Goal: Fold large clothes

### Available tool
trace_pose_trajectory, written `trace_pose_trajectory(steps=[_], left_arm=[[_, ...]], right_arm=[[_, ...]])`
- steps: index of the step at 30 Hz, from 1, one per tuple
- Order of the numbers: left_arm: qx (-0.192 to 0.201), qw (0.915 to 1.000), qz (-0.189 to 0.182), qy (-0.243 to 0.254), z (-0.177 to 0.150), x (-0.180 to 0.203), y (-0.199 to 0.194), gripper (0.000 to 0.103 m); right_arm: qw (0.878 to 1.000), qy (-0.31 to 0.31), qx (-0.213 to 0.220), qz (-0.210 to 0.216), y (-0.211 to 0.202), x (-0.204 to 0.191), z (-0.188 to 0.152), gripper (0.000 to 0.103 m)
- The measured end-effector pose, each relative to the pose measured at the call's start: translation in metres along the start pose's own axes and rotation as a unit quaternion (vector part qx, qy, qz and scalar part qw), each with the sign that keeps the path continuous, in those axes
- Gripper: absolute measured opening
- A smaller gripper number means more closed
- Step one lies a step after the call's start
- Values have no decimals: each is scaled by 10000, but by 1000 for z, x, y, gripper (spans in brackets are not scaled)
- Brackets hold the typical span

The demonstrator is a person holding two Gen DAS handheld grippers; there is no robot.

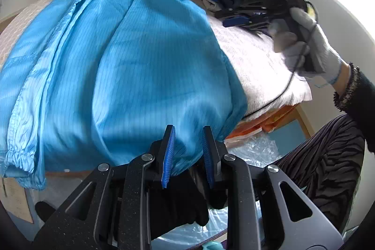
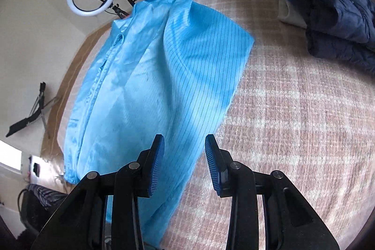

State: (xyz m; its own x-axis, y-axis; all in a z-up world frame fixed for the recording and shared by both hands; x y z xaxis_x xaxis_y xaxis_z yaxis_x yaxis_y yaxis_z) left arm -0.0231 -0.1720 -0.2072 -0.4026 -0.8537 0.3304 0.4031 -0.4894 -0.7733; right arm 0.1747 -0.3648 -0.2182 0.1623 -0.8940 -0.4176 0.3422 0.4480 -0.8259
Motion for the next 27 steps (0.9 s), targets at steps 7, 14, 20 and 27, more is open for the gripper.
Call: trace_pose_trajectory(steps=[7, 14, 20, 27], left_arm=[[59, 9997, -66, -223, 10, -1, 3, 22], [-24, 9997, 156, -190, 23, -10, 18, 22], [-29, 9994, 298, -145, 29, -17, 26, 22], [6, 9993, 239, -276, 33, -22, 30, 22]], right_arm=[[9975, 516, 356, -337, 20, 54, 61, 34], [9945, 203, 805, -636, 34, 76, 117, 53], [9970, -147, 657, -371, 63, 62, 139, 50], [9932, -627, 712, -671, 64, 48, 147, 0]])
Point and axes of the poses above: each gripper's, at about its wrist camera, not at the fingertips, and y roughly the way its jaws point, x to its right, z to its top, the point moved 3 cm from there along y, roughly the way its jaws point, and after that the axes turned 3 degrees about -x, right-handed, at the moved point
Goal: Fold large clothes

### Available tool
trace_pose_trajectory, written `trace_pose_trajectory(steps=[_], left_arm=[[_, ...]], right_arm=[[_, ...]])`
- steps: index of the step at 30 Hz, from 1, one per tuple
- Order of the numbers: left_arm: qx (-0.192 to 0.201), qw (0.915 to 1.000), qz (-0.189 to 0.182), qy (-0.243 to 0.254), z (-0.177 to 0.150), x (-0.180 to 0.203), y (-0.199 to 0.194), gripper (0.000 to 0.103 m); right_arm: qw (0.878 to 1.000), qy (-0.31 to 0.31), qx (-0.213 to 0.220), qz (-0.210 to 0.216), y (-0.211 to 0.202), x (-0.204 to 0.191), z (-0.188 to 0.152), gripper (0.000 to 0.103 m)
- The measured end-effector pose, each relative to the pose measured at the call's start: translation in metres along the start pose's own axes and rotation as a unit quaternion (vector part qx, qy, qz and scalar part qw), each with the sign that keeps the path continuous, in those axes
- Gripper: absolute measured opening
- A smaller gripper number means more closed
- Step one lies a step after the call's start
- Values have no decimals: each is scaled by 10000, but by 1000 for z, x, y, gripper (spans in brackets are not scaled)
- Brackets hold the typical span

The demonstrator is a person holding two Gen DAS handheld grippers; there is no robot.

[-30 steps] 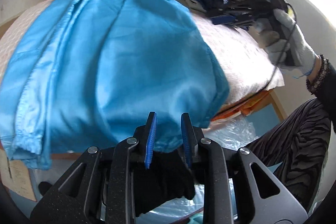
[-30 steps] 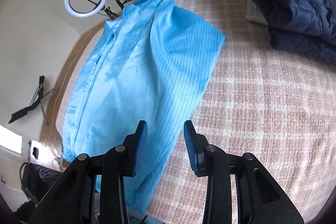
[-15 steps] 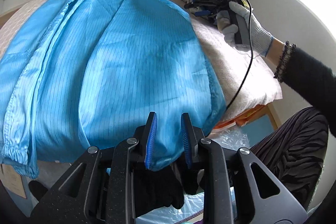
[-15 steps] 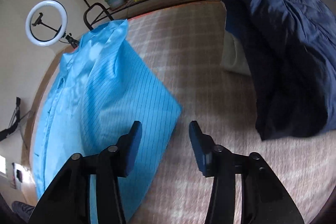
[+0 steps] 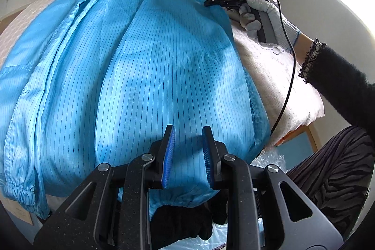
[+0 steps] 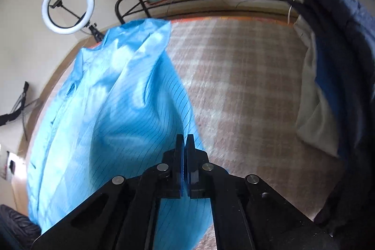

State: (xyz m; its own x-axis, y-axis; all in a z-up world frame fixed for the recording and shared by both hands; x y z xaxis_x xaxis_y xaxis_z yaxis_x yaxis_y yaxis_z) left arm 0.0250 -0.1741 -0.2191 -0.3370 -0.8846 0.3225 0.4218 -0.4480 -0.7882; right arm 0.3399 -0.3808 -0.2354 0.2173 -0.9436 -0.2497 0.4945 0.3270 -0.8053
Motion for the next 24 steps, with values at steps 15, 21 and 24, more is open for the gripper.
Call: trace_pose_trajectory(steps=[15, 21, 24], left_arm=[[138, 9999, -12, 42, -9, 5, -16, 22], [237, 9995, -38, 198, -22, 14, -29, 22], [285, 9990, -74, 336, -28, 26, -27, 22]], right_arm=[[9952, 351, 204, -895, -13, 21, 18, 25], [9958, 317, 683, -515, -90, 6, 6, 28], [9951, 322, 901, -233, -134, -6, -11, 28]])
Point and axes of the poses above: each gripper's, at about its wrist camera, not at the fingertips, and y roughly the way its jaws point, x to its right, z to its top, the point moved 3 cm from there along y, roughly the way its jaws point, and after that the axes turned 3 degrees about -x, right-handed, at the moved point
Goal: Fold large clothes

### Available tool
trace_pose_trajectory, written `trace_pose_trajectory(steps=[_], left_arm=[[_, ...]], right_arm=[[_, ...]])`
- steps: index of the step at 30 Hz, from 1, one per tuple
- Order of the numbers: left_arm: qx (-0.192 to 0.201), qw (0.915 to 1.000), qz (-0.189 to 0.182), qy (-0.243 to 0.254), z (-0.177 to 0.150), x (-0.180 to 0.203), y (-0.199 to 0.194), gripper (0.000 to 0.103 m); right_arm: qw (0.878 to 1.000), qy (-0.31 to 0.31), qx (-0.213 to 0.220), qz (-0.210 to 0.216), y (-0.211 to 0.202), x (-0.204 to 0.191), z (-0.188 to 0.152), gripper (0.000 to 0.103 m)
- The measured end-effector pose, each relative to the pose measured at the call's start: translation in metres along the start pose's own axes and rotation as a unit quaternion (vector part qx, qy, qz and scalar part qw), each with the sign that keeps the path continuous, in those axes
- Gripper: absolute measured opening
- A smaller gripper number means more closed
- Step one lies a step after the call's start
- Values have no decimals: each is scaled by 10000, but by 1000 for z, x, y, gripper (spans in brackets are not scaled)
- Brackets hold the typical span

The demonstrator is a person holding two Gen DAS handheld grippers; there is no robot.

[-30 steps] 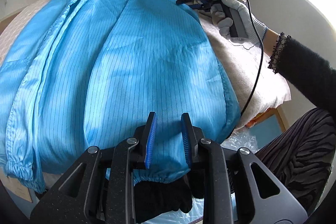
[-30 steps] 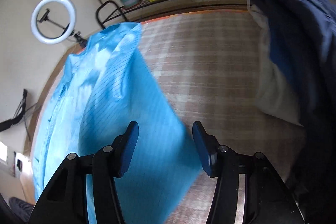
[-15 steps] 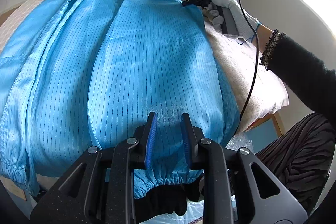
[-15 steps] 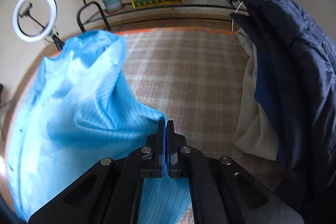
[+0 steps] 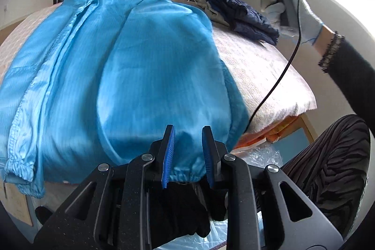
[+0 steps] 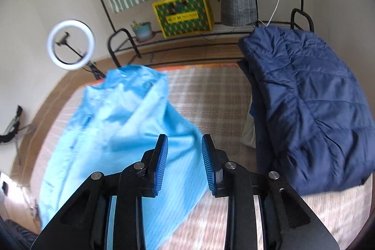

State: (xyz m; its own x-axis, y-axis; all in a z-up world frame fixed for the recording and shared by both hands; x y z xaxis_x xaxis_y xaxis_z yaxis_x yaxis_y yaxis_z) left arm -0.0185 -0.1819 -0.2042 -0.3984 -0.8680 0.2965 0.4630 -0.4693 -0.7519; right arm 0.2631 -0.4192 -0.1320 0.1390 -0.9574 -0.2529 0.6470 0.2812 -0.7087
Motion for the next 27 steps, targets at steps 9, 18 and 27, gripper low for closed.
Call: trace_pose_trajectory(steps=[9, 18, 27], left_arm=[[76, 9988, 89, 486, -11, 28, 5, 22], [100, 9982, 120, 574, -10, 24, -1, 23], [105, 9979, 110, 636, -19, 26, 0, 48]], right_arm=[[9989, 99, 140, 442, -96, -28, -62, 37], [9865, 768, -1128, 909, -81, -57, -185, 37], [9588, 1297, -2106, 1395, -33, -73, -254, 37]])
Point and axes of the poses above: each gripper's, at about its wrist camera, not at the fingertips, and y roughly the way its jaws point, x to its right, z to its top, the point moved 3 cm from there along y, roughly the way its jaws point, and after that the axes turned 3 degrees about -x, right-handed, at the moved point
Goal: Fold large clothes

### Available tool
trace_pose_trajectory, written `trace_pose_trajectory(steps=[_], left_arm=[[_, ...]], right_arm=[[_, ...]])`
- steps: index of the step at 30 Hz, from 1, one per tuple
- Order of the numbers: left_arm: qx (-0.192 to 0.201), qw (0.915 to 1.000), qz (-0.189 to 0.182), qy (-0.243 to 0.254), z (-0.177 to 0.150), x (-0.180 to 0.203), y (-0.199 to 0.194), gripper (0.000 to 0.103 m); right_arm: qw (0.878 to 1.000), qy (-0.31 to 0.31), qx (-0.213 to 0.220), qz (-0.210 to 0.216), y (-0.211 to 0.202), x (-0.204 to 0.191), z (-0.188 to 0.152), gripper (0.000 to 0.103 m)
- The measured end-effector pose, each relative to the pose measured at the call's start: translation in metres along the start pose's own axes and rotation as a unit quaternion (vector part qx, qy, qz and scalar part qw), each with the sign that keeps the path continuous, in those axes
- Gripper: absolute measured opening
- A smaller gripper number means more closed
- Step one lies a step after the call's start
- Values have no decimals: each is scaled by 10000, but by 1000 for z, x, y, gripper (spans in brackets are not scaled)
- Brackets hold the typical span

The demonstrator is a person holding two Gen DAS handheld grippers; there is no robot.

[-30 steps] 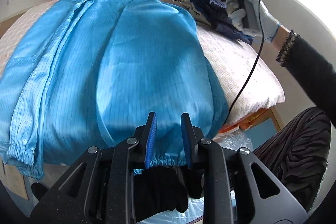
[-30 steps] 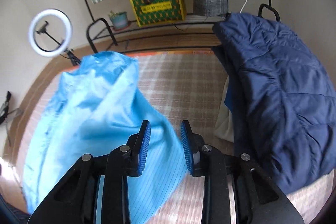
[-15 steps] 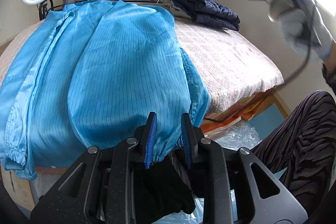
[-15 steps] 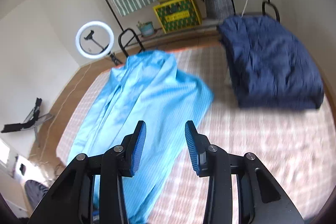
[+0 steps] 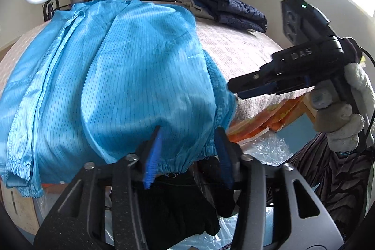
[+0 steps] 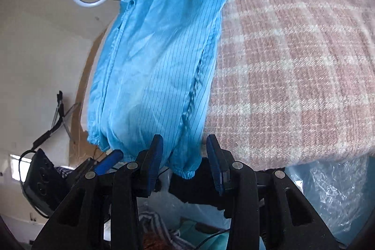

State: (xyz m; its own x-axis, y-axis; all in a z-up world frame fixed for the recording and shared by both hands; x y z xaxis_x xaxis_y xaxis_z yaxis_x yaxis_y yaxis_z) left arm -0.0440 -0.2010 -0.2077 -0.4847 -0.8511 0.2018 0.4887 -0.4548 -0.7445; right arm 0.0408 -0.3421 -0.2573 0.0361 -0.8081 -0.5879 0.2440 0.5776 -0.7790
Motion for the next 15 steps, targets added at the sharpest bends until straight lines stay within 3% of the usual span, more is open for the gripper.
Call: trace_pose_trajectory(steps=[3, 4, 5, 10, 12, 15], left_arm=[[47, 9994, 118, 324, 1, 12, 1, 48], [62, 9989, 179, 440, 1, 15, 2, 48], [73, 9984, 199, 519, 2, 17, 3, 48], [61, 9982, 101, 580, 5, 22, 10, 50], [116, 9981, 132, 584, 9, 24, 13, 63], [74, 9986, 203, 484, 13, 27, 22, 70]], right_arm=[[9995, -164, -172, -189, 11, -7, 1, 33], [9994, -183, -223, -212, 16, -8, 1, 26], [9992, -182, -285, -202, 20, -9, 1, 6], [9991, -25, -306, 308, 17, -14, 8, 2], [9982, -65, -226, 545, 9, -20, 13, 1], [9971, -195, -115, 729, 1, -33, 20, 1]])
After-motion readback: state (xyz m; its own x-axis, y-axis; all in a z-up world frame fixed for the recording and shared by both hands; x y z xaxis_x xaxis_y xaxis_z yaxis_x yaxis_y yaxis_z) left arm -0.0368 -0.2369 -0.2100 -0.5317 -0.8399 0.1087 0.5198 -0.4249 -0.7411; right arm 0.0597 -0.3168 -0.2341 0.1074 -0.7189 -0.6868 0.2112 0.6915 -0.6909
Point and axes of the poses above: each gripper's, at about its wrist camera, not at the fingertips, and y roughly the way its jaws point, x to its right, z to its top, the point moved 3 cm from there along y, roughly the way its jaws point, and after that the axes turned 3 degrees about -x, right-handed, at the moved point
